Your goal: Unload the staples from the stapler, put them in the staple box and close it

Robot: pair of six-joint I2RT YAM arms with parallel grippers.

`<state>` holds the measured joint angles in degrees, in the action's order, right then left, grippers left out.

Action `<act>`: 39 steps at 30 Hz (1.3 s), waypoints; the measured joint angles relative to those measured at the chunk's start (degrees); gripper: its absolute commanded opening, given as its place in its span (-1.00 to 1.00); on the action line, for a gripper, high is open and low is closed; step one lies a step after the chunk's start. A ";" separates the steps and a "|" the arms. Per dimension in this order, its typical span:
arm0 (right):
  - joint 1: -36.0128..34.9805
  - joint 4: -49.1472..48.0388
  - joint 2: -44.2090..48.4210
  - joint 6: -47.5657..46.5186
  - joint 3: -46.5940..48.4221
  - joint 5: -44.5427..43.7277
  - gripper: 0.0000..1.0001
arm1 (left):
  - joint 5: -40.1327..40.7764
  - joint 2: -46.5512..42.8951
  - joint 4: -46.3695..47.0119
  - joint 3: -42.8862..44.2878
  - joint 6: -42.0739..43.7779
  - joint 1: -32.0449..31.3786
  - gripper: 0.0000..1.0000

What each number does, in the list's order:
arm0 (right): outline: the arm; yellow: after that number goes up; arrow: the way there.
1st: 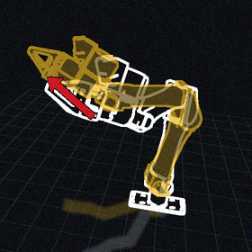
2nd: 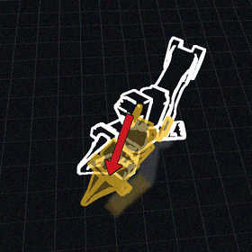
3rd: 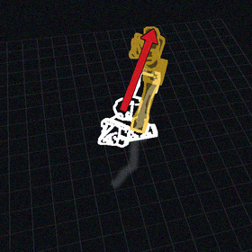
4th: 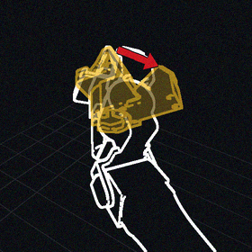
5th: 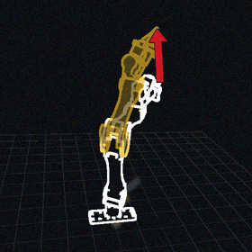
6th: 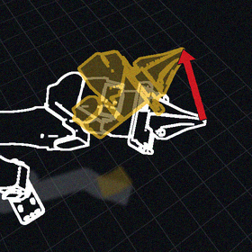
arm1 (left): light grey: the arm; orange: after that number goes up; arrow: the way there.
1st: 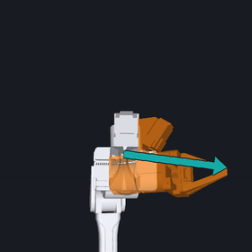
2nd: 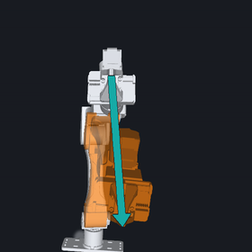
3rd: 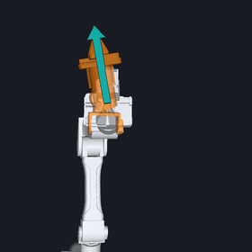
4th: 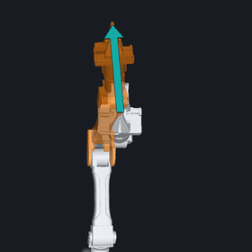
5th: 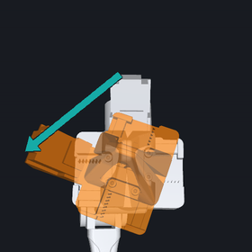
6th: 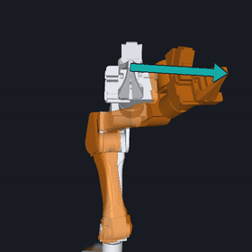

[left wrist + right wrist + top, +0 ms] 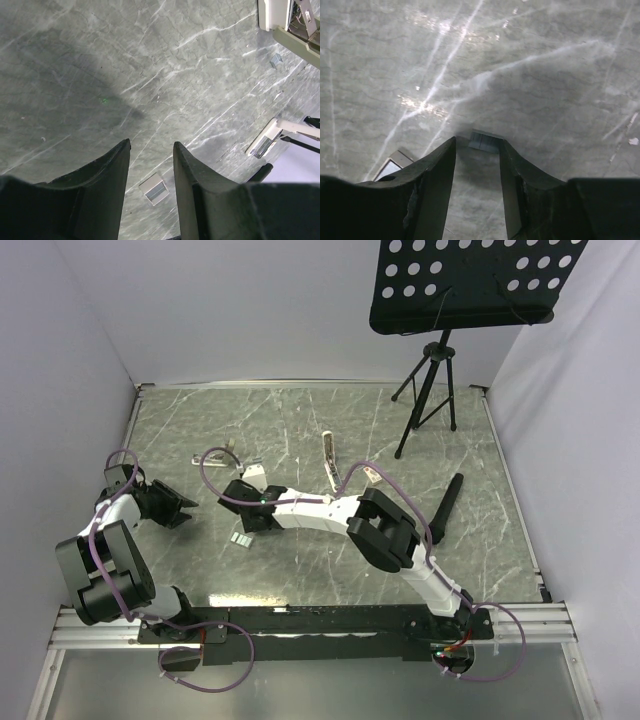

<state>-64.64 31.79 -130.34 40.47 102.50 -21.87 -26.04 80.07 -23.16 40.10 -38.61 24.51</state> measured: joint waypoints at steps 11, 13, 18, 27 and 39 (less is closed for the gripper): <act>-0.46 0.83 -1.44 -1.42 2.51 -0.61 -0.03 | 0.42 -0.02 0.00 0.00 0.00 -0.02 -0.12; -0.48 0.81 -1.49 -1.60 2.54 -0.63 -0.03 | 0.42 -0.02 0.00 0.00 0.00 -0.02 -0.12; -0.48 0.83 -1.92 -2.64 3.17 -0.55 0.04 | 0.44 -0.02 0.00 0.00 0.00 -0.13 -0.12; -0.79 0.70 -2.97 -4.74 4.52 -1.33 0.13 | 0.44 -0.02 -0.02 0.00 0.00 -0.24 -0.12; -0.55 -2.71 -3.50 -8.22 4.50 -1.60 0.16 | 0.48 -0.02 0.00 0.00 0.02 -0.35 -0.12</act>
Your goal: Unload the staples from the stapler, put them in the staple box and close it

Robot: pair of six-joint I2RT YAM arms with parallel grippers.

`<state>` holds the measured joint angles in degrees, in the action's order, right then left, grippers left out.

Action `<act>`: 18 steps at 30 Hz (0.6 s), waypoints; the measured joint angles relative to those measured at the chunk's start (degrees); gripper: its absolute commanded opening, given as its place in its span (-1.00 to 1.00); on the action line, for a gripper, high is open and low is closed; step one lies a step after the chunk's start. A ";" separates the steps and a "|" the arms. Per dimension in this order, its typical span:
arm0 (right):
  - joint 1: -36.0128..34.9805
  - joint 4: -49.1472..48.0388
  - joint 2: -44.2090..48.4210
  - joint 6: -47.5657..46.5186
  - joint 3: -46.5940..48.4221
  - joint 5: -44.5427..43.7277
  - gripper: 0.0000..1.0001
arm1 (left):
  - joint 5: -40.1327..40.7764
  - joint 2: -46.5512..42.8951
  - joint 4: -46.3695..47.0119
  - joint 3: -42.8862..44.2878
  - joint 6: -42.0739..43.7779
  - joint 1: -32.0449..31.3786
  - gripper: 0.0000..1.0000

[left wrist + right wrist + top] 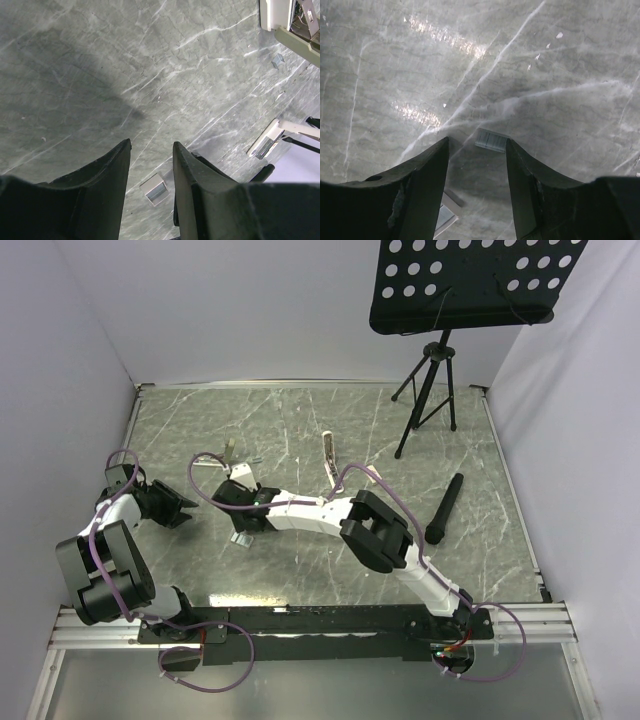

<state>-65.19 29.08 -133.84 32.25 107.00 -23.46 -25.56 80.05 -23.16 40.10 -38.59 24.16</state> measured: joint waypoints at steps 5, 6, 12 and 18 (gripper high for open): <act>0.33 -0.37 -0.04 -0.24 0.00 -0.09 0.25 | 0.00 0.00 0.00 0.00 -0.02 0.00 -0.12; 0.39 -0.39 -0.04 -0.28 0.00 -0.11 0.25 | 0.00 0.00 0.00 0.00 -0.02 0.00 -0.12; 0.63 -1.22 -0.04 -1.79 -0.31 -1.64 0.30 | 0.00 0.00 0.00 0.00 -0.02 0.00 -0.12; 0.94 -0.90 -0.04 -1.84 -0.28 -2.03 0.17 | 0.00 0.00 0.00 0.00 0.00 0.00 -0.12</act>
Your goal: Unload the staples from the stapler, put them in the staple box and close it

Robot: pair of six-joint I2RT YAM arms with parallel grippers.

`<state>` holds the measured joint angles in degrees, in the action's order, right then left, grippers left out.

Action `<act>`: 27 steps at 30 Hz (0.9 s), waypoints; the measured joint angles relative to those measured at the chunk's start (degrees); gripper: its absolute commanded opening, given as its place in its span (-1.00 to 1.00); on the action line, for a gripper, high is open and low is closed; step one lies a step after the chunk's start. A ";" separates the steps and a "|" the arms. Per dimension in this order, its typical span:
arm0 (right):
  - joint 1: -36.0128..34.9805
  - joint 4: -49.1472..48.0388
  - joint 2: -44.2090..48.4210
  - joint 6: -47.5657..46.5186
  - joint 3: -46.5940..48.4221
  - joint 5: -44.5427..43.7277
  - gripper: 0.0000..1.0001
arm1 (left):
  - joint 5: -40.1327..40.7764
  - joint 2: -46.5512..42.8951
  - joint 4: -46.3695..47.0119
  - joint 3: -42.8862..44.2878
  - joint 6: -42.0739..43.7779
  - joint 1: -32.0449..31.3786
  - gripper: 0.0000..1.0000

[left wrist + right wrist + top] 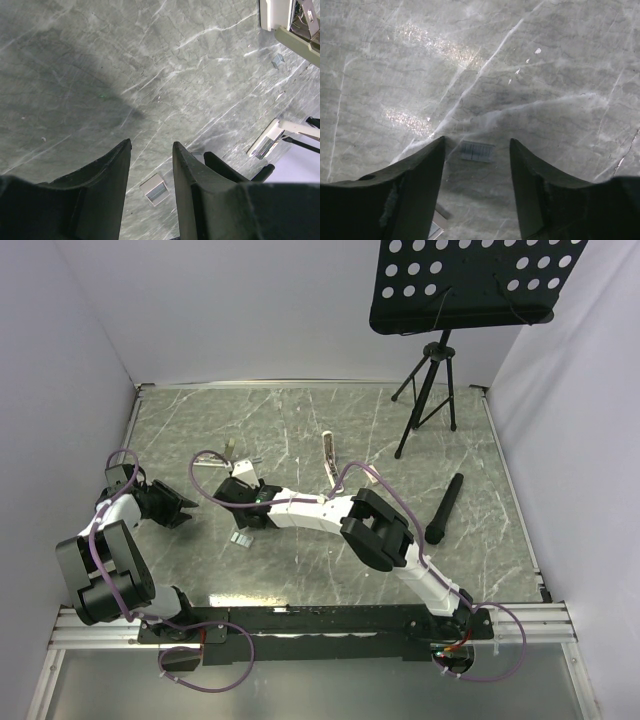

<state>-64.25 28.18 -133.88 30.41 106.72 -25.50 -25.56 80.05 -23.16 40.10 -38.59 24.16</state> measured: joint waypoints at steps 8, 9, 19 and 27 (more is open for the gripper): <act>0.02 1.07 -0.07 1.66 0.33 0.31 0.12 | 0.00 0.00 -0.02 0.00 -0.02 0.00 -0.13; 0.02 1.03 -0.07 1.68 0.33 0.35 0.09 | 0.00 0.00 0.00 0.00 0.00 0.00 -0.13; 0.02 -0.15 -0.09 1.16 0.15 1.68 -0.07 | 0.04 0.00 0.00 0.00 -0.02 0.00 -0.13; 0.02 -3.21 0.17 -0.72 -1.29 2.05 -0.16 | 0.07 0.00 0.00 0.00 -0.02 -0.04 -0.13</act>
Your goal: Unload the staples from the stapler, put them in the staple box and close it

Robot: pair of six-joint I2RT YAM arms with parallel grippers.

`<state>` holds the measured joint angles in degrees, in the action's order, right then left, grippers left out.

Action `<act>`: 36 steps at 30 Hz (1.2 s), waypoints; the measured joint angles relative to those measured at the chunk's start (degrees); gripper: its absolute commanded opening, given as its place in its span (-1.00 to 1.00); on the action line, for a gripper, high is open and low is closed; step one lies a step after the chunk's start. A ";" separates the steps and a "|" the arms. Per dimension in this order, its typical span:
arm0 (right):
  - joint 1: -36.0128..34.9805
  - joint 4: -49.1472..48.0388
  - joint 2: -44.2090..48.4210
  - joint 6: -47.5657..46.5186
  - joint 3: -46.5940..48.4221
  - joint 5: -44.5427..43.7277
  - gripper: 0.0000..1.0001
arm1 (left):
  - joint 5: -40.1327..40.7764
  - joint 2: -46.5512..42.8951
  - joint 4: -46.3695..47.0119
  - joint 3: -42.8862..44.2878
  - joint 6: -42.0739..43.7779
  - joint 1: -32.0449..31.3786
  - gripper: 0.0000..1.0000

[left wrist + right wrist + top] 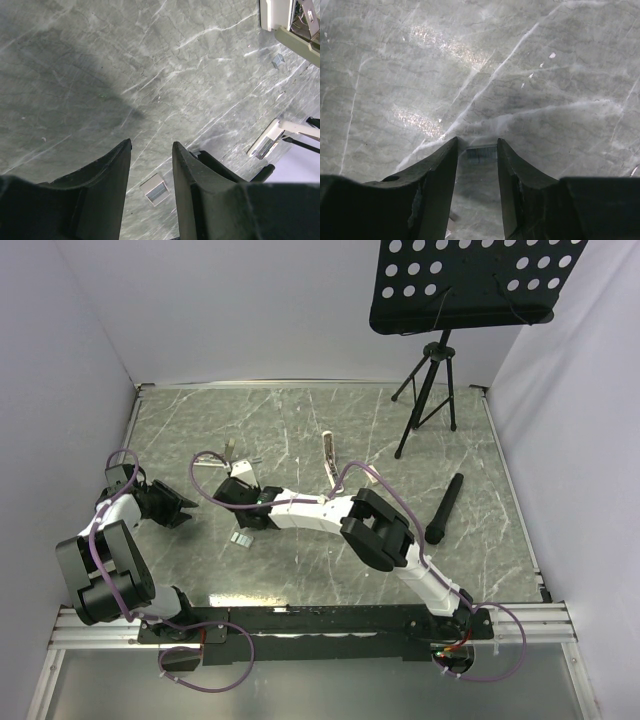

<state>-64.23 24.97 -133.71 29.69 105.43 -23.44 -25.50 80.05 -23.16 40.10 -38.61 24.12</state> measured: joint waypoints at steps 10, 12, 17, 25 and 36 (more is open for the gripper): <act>0.00 -2.95 1.20 -1.99 -2.60 0.61 -0.23 | 0.33 0.00 -0.02 0.00 0.00 -0.11 -0.14; 0.00 -3.17 1.31 -2.38 -2.78 0.72 -0.24 | 0.35 0.00 -0.02 0.00 0.02 -0.11 -0.14; 0.11 -3.78 1.86 -3.61 -3.65 1.73 -0.26 | 0.39 0.00 -0.02 0.00 0.00 -0.20 -0.13; 0.26 -4.46 3.54 -6.21 -5.88 4.59 -0.30 | 1.33 0.00 -0.04 0.00 0.00 -0.22 -0.13; 0.24 -4.13 5.62 -8.22 -7.72 8.11 -0.32 | 1.46 0.00 -0.17 0.00 0.00 -0.22 -0.14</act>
<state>-63.99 20.84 -128.09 21.47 97.71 -15.33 -24.03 80.05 -23.33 40.10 -38.61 23.90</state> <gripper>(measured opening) 0.351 0.434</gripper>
